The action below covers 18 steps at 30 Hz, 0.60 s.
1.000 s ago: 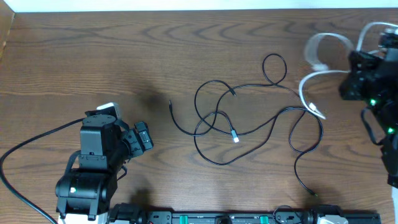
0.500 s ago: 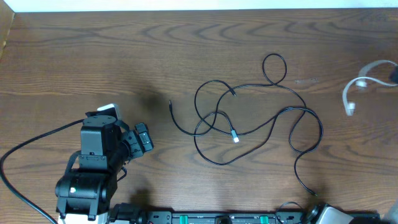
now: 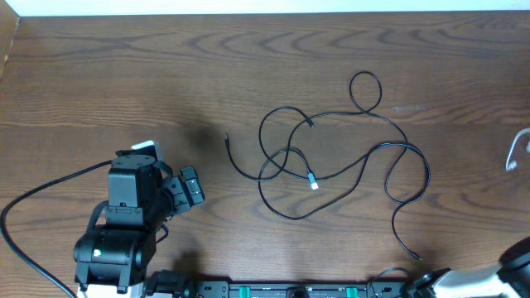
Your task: Untangle cables
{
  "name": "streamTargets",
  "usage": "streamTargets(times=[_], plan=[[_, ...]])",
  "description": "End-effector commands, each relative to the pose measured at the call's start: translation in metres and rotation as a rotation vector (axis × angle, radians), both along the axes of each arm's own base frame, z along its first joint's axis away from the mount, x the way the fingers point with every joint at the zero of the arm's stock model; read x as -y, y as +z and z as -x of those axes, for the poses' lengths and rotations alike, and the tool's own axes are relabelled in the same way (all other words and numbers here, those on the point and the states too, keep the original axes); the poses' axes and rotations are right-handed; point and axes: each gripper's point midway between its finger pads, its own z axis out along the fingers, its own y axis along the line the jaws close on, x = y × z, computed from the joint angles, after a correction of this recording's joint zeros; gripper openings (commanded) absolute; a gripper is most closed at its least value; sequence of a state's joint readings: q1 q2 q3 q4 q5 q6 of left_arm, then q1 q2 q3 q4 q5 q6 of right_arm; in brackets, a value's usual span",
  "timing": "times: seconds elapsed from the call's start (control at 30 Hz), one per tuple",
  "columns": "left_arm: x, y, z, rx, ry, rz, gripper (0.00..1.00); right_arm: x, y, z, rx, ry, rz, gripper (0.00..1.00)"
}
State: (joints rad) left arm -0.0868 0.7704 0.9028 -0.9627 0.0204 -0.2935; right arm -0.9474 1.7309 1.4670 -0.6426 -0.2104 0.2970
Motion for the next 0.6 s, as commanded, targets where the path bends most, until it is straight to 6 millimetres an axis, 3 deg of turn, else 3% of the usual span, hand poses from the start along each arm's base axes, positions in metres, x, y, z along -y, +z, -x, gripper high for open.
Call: streamTargets(times=[0.0, 0.13, 0.17, 0.2, 0.23, 0.47, 0.57], plan=[[-0.001, 0.006, -0.001, 0.015, -0.004, -0.008, 0.98, 0.016, -0.032, 0.006, 0.103, -0.042, -0.182, 0.01], [-0.001, 0.006, -0.001, 0.016, -0.004, -0.007, 0.99, 0.029, -0.063, 0.024, 0.126, -0.09, -0.292, 0.01], [-0.001, 0.006, -0.001, 0.016, -0.004, -0.007, 0.99, 0.031, -0.069, 0.027, 0.137, -0.1, -0.322, 0.28], [-0.001, 0.006, -0.001, 0.016, -0.004, -0.007, 0.99, 0.03, -0.071, 0.027, 0.153, -0.094, -0.338, 0.72], [-0.001, 0.006, -0.001, 0.016, -0.004, -0.007, 0.99, 0.03, -0.071, 0.027, 0.162, -0.09, -0.346, 0.98], [0.006, 0.004, -0.002, 0.003, -0.028, 0.022, 1.0, -0.005, -0.055, -0.016, 0.288, 0.004, -0.477, 0.99], [0.01, 0.0, -0.004, -0.022, -0.051, 0.031, 1.0, -0.054, -0.039, -0.062, 0.354, 0.163, -0.577, 0.99]])
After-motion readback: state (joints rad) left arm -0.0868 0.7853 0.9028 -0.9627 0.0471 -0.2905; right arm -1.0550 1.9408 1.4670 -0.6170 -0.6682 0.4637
